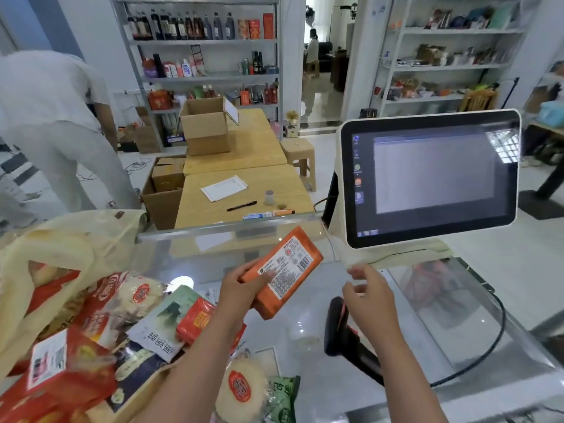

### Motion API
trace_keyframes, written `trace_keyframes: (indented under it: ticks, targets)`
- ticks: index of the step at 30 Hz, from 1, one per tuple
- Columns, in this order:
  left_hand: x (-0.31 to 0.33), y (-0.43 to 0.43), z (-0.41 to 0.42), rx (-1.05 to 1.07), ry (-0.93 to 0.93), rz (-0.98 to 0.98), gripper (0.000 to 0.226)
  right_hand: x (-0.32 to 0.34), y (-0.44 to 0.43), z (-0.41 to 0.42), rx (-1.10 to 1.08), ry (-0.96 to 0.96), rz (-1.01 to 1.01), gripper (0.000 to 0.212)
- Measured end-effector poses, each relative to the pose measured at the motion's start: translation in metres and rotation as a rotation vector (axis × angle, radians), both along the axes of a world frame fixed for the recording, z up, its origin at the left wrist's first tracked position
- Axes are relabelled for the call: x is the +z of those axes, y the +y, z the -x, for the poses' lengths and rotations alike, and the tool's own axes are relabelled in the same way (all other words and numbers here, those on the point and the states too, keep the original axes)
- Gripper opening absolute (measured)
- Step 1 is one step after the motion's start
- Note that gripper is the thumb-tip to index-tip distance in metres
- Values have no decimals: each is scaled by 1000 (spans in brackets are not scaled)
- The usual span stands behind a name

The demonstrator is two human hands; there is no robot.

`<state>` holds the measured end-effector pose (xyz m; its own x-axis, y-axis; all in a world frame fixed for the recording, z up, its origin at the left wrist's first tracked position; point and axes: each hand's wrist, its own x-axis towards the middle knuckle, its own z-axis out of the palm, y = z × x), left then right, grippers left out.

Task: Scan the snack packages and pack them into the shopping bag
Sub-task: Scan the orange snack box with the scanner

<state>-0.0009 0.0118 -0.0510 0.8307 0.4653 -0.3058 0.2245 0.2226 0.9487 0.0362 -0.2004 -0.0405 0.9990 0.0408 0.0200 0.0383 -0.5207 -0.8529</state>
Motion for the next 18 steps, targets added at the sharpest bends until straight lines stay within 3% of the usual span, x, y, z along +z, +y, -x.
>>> trace_keyframes:
  ticks: [2, 5, 7, 12, 15, 18]
  targets:
    - [-10, 1, -4, 12, 29, -26, 37, -3, -15, 7, 103, 83, 165, 23]
    - [-21, 0, -8, -8, 31, -29, 34, -7, -24, 11, 277, 307, 376, 57]
    - [-26, -2, -11, -19, 21, -39, 32, -11, -22, 13, 290, 324, 388, 74]
    - [-45, -1, -16, -77, 50, -195, 33, -32, -24, 15, 367, 359, 544, 90]
    - [-47, -2, -15, -120, 58, -261, 44, -47, -24, 18, 384, 334, 631, 90]
    - [-43, -6, -13, -170, 49, -343, 52, -51, -24, 13, 368, 314, 525, 68]
